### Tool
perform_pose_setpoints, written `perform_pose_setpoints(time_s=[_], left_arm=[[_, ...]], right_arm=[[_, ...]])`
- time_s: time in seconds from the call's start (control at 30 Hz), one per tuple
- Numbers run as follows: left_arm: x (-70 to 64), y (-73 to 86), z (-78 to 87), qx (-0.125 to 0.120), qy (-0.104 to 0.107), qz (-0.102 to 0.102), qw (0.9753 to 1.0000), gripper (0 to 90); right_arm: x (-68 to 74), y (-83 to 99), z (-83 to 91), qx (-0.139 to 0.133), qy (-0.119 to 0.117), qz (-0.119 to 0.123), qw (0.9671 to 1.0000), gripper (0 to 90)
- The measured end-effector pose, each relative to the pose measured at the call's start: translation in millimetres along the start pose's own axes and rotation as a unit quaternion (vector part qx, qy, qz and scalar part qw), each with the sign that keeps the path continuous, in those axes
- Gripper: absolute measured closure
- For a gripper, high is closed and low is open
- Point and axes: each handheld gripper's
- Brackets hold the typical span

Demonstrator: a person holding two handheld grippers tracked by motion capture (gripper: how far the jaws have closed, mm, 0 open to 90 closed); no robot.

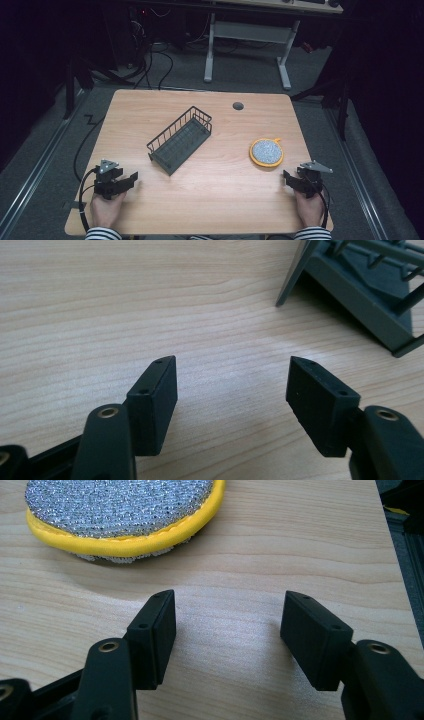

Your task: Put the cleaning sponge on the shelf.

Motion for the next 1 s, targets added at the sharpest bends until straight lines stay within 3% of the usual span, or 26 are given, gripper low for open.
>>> perform_pose_setpoints(time_s=[0.47, 0.6, 1.0], left_arm=[[-13.2, -39.6, 18.0, -0.018, 0.034, -0.021, 0.9991, 42.7], [-22.5, -55.2, 24.2, -0.021, 0.034, -0.039, 0.9984, 42.5], [-35.5, -92.0, 21.8, -0.017, 0.044, -0.063, 0.9969, 42.7]], right_arm=[[0.0, 0.1, 0.1, 0.0, 0.0, 0.0, 1.0, 39.4], [0.2, 0.2, 0.2, 0.0, -0.001, 0.0, 1.0, 39.3], [0.3, 0.4, 0.2, -0.001, -0.002, -0.001, 1.0, 39.2]])
Point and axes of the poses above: each handheld gripper's, and its own axes: z roughly backward along the jaws, y roughly out of its underside, x roughly to its left, and after that the axes turned 9 degrees about y, right-handed
